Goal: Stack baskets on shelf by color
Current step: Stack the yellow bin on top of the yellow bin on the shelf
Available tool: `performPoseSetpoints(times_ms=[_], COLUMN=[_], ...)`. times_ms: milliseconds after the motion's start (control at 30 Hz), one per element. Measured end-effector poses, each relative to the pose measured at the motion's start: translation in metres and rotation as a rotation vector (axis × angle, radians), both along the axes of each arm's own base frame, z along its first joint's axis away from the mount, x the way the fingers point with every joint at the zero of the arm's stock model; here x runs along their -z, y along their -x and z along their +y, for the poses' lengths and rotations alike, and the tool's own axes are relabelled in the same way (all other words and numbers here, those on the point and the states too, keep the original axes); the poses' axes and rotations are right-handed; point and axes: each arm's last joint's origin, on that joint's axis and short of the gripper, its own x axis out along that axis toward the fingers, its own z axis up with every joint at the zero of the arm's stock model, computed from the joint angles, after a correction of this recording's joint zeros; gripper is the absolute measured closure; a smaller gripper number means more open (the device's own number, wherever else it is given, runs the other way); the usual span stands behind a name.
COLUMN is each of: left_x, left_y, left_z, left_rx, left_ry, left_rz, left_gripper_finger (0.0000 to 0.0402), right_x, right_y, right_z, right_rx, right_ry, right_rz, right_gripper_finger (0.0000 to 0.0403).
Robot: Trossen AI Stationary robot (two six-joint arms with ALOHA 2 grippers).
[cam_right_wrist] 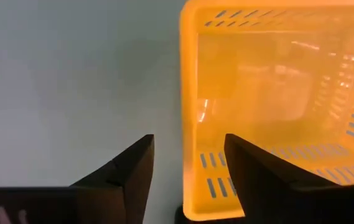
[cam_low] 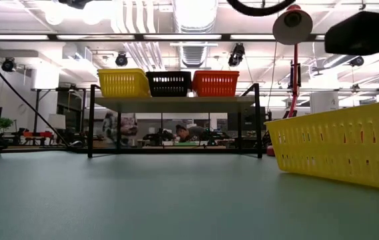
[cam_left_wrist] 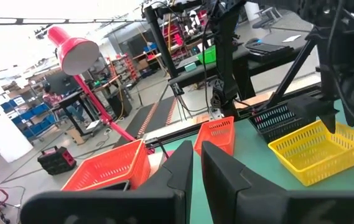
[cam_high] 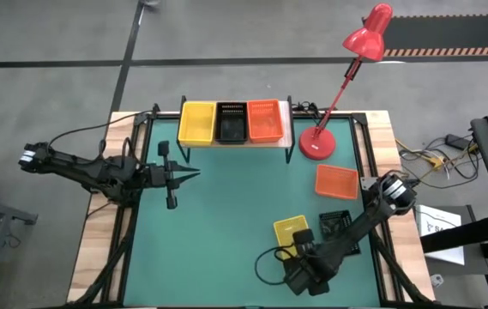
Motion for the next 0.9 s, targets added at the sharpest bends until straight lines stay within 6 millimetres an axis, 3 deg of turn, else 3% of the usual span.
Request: performPoseSetpoints(times_ms=[233,533,700,900], left_x=[0.000,-0.002,0.000,0.008], left_y=[0.000,0.002,0.006,0.009], left_z=[0.000,0.001,0.001,0.002], left_rx=[0.000,0.000,0.001,0.005], left_ry=[-0.001,-0.001,0.017,0.099], left_rz=[-0.001,-0.011,-0.014,-0.019], left_gripper_finger=[0.0385,0.0385,0.0385,0.0385], right_x=[-0.001,0.011,0.008,-0.017], right_y=[-0.001,-0.006,-0.009,-0.018], right_z=[0.000,0.000,-0.001,-0.004], right_rx=[0.014,0.001,0.013,0.041], right_ry=[0.010,-0.017,-0.024,-0.036], right_rz=[-0.033,-0.104,-0.115,-0.188], right_gripper_finger=[0.0261,0.0384,0.0392,0.0393])
